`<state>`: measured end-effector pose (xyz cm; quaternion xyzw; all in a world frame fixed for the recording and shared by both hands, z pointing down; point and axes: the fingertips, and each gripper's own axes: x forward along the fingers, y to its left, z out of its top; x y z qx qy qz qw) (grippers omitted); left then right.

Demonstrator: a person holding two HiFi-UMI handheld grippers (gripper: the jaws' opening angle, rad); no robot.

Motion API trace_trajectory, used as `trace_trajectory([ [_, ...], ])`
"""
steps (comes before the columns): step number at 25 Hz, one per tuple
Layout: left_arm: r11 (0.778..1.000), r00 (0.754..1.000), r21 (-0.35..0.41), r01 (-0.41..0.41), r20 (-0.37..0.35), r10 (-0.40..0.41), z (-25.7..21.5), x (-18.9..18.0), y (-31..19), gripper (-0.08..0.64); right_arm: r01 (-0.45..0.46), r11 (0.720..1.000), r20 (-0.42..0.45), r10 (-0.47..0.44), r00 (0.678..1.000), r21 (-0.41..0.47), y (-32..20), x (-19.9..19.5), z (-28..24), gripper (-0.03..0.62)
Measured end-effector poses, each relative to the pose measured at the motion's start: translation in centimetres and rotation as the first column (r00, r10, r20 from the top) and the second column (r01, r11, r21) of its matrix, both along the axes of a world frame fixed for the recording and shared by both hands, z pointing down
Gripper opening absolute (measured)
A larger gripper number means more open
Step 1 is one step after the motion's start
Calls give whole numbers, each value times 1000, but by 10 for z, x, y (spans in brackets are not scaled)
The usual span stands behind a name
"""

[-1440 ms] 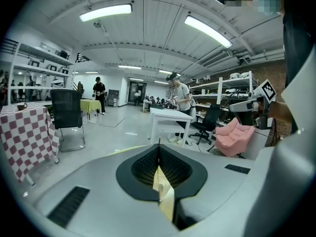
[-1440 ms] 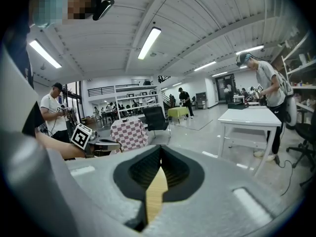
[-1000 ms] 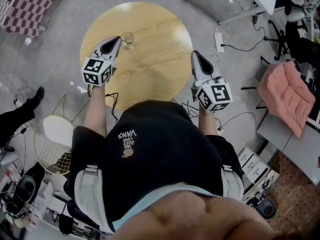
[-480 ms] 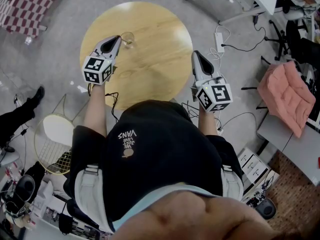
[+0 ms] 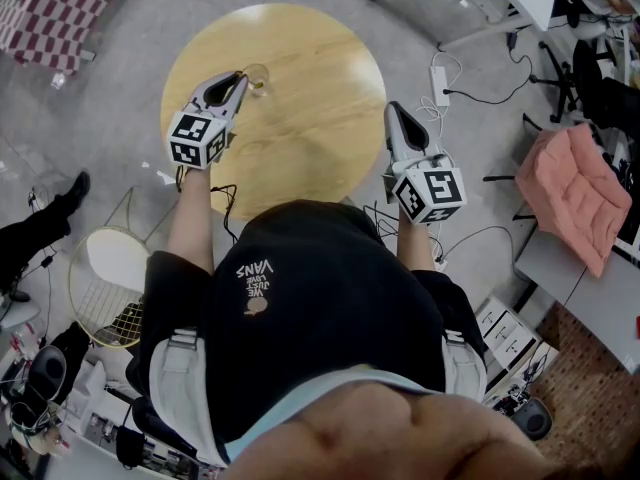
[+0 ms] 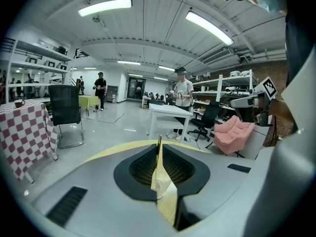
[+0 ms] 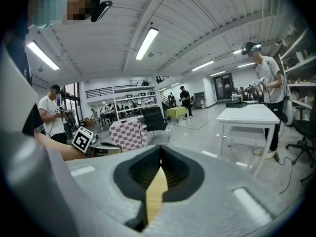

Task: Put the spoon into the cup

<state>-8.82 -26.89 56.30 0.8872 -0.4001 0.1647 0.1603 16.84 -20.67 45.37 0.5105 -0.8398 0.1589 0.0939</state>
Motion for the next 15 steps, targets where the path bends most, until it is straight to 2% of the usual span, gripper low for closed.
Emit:
trace_trajectory([
  [15, 1000, 999, 14, 26, -19, -26, -9, -7, 0, 54, 14, 1000, 7, -14, 1000, 9, 2, -6, -4, -2],
])
